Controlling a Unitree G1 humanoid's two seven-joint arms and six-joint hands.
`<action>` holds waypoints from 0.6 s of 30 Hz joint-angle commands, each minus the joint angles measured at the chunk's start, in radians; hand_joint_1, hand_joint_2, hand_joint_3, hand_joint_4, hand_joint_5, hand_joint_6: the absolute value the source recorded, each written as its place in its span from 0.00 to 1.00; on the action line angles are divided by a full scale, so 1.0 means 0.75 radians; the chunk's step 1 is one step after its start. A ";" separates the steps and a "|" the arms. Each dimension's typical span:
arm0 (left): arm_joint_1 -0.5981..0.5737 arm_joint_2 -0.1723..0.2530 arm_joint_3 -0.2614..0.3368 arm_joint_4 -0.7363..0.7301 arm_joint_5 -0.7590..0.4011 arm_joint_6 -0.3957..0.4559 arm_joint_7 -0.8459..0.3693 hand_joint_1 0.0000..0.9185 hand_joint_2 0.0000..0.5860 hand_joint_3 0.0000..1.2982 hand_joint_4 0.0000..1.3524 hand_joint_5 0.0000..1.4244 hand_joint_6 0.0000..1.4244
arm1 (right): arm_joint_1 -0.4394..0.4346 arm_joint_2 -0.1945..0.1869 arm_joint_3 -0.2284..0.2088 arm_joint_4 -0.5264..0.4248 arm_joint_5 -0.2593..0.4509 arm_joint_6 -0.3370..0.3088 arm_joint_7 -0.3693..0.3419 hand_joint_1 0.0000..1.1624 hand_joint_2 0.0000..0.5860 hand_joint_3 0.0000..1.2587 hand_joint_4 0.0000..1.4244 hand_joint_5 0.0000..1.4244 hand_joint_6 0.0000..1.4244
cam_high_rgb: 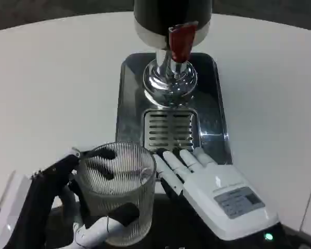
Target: Grasp the cup under the faucet to collect the drink, then remove the cup.
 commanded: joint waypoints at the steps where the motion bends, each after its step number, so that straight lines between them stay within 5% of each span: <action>1: 0.007 0.001 -0.005 0.009 -0.030 -0.034 -0.001 0.61 0.34 0.77 0.84 0.69 0.87 | 0.012 0.009 0.002 -0.004 0.000 -0.013 0.017 0.63 0.53 0.00 0.00 0.00 0.00; 18: -0.002 0.008 0.001 0.023 -0.050 -0.032 -0.005 0.61 0.34 0.77 0.84 0.69 0.87 | 0.011 0.028 0.006 0.001 -0.005 -0.009 0.039 0.61 0.52 0.00 0.00 0.00 0.00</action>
